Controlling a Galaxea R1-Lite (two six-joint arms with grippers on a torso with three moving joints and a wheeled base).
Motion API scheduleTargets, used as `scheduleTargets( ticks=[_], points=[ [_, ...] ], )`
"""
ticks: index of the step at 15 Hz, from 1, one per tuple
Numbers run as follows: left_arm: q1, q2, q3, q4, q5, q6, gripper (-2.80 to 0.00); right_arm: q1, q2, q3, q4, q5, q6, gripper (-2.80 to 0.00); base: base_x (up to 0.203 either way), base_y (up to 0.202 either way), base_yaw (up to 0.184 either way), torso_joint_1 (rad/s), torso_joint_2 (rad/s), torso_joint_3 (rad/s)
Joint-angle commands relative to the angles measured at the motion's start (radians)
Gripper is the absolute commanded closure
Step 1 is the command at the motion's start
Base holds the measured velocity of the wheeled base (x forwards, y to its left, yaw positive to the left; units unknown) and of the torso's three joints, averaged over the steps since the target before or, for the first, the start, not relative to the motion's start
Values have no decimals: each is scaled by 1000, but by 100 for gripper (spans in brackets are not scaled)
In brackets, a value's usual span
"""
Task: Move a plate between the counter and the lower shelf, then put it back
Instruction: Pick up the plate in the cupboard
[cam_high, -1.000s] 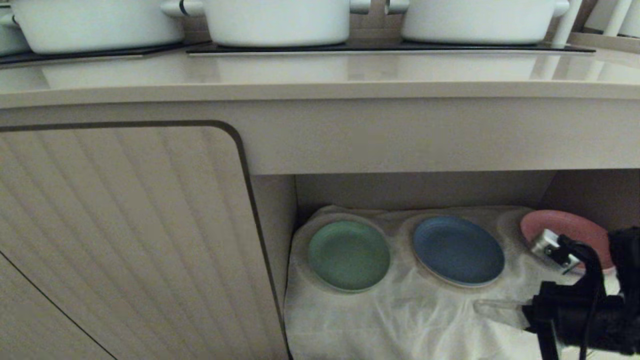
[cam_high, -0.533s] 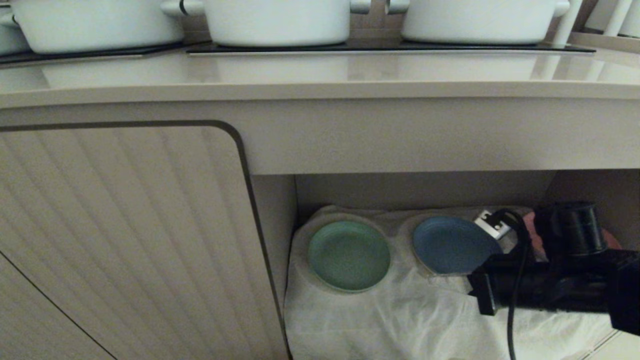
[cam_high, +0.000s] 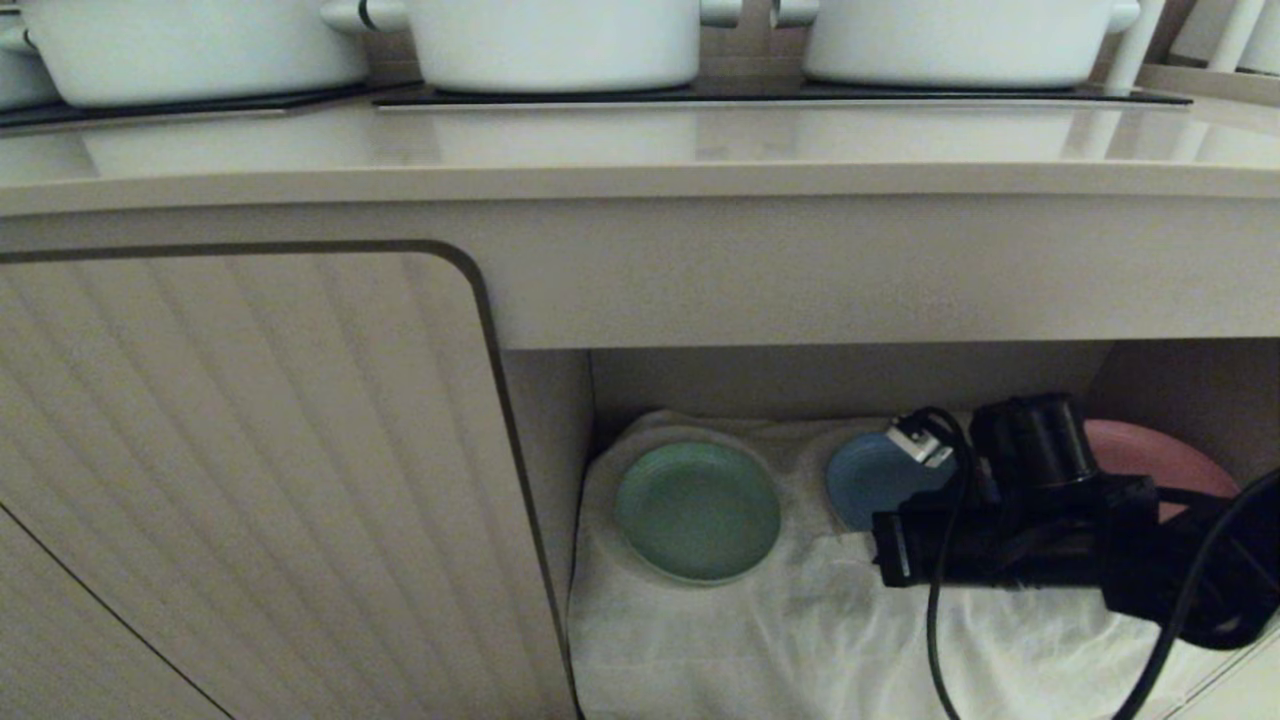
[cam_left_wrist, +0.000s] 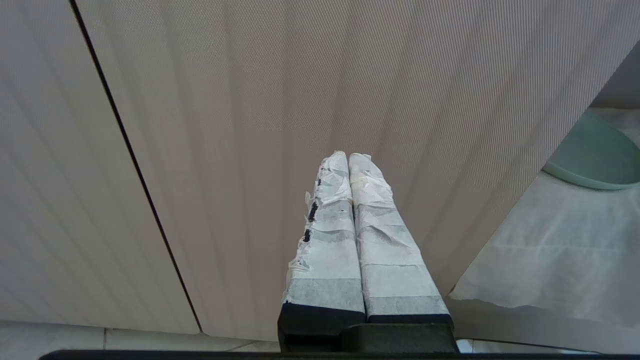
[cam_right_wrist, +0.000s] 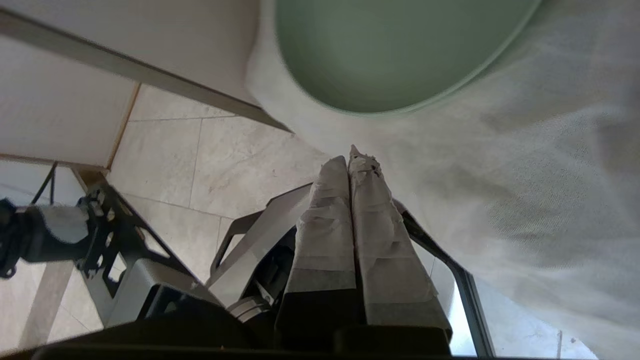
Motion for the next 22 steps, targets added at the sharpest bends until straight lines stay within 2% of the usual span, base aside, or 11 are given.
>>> scheduleTargets(
  ticks=[1, 5, 8, 10, 14, 17, 22],
  points=[
    [0, 0, -1, 0, 1, -1, 0, 2, 55, -6, -27, -5, 10, 0, 0, 0, 0, 0, 0, 0],
    [0, 0, 0, 0, 1, -1, 0, 42, 121, -74, -65, -62, 103, 0, 0, 0, 0, 0, 0, 0],
    [0, 0, 0, 0, 1, -1, 0, 56, 165, -138, -57, -88, 108, 0, 0, 0, 0, 0, 0, 0],
    [0, 0, -1, 0, 1, -1, 0, 55, 188, -167, -44, -137, 112, 0, 0, 0, 0, 0, 0, 0],
    [0, 0, 0, 0, 1, -1, 0, 46, 191, -202, 49, -146, 111, 0, 0, 0, 0, 0, 0, 0],
    [0, 0, 0, 0, 1, -1, 0, 45, 215, -278, 150, -217, 112, 0, 0, 0, 0, 0, 0, 0],
    [0, 0, 0, 0, 1, -1, 0, 45, 257, -407, 295, -278, 111, 0, 0, 0, 0, 0, 0, 0]
  ],
)
